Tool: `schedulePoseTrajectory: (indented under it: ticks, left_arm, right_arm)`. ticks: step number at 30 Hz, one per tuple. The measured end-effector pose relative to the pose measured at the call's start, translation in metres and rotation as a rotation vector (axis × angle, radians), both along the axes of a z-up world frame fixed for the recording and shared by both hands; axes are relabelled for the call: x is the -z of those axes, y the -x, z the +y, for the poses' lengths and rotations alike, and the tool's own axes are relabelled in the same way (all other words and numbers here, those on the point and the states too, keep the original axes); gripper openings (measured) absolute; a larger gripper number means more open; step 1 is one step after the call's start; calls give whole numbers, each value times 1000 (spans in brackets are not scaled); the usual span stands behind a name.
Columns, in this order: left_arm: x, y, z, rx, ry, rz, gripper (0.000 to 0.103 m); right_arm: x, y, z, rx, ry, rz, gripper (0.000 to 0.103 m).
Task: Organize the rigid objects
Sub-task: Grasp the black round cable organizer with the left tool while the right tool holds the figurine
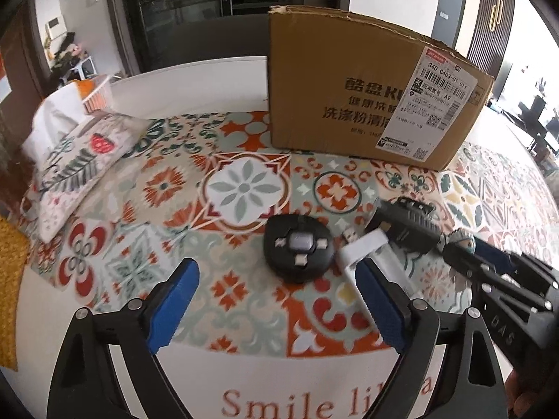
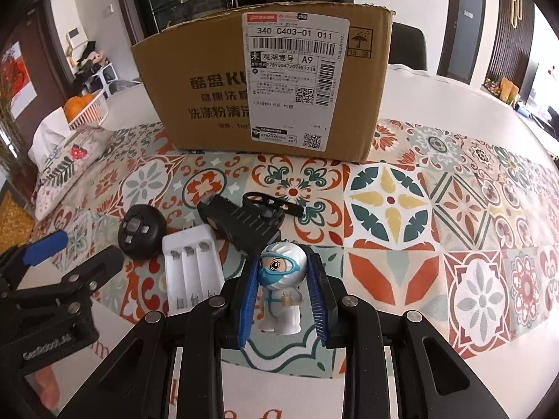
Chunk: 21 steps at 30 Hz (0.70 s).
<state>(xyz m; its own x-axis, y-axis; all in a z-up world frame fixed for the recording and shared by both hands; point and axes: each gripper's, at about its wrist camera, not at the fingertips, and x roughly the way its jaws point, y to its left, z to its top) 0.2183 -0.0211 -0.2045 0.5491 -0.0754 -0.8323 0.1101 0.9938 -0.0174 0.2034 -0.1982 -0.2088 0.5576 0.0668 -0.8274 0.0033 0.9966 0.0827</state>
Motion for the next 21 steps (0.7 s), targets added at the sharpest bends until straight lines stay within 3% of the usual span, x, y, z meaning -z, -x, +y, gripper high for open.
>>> schedulePoseTrajectory:
  ticks: [10, 17, 21]
  left_arm:
    - [22, -26, -12, 1, -27, 46, 75]
    - [29, -31, -10, -17, -16, 65, 71]
    - [32, -28, -4, -17, -32, 85, 65]
  right_arm:
    - [1, -9, -8, 33, -17, 1, 28]
    - [3, -14, -6, 31, -12, 4, 28]
    - [4, -17, -4, 30, -12, 7, 28]
